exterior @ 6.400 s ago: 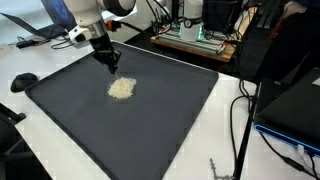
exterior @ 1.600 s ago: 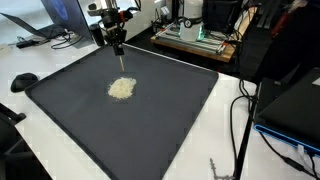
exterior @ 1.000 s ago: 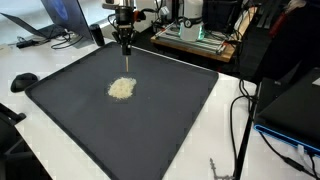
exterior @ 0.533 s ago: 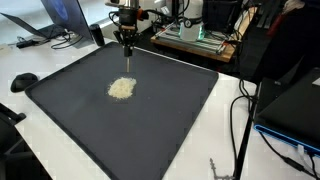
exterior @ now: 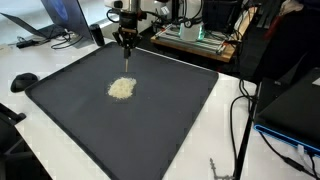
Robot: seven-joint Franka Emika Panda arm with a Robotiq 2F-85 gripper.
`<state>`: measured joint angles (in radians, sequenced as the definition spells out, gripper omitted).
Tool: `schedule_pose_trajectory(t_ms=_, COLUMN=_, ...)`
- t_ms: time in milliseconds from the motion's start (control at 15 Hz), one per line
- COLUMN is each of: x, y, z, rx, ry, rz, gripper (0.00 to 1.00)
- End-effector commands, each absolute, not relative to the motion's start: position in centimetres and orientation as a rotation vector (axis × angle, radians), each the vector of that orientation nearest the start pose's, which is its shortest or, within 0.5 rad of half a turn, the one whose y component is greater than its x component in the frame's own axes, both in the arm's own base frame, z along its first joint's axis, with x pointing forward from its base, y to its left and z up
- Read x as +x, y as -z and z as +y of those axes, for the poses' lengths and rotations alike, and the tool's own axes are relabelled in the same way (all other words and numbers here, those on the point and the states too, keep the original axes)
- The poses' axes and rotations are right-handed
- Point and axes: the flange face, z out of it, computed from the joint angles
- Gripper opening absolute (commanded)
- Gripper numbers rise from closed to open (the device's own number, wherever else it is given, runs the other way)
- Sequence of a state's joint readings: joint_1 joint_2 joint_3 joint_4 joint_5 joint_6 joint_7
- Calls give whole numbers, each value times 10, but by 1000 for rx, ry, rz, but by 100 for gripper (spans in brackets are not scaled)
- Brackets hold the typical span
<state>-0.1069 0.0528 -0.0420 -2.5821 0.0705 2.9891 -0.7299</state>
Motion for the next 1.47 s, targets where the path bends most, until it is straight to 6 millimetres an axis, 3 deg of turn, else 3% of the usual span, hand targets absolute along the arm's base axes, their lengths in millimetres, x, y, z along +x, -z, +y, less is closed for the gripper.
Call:
schedule_pose_trajectory(t_ms=0, x=484, y=-310, z=-65, rx=-3178, ry=491, rz=-894, gripper=3)
schedule_pose_trajectory(t_ms=267, x=501, y=-329, z=-30, rx=-3230, ry=382, rz=-1004, gripper=3)
schedule_pose_trajectory(t_ms=600, x=509, y=-318, z=21, rx=-3265, ry=231, rz=-1185, gripper=3)
schedule_pose_trajectory(t_ms=1400, x=521, y=-246, z=121, rx=-3359, ry=-74, rz=-1676, gripper=3)
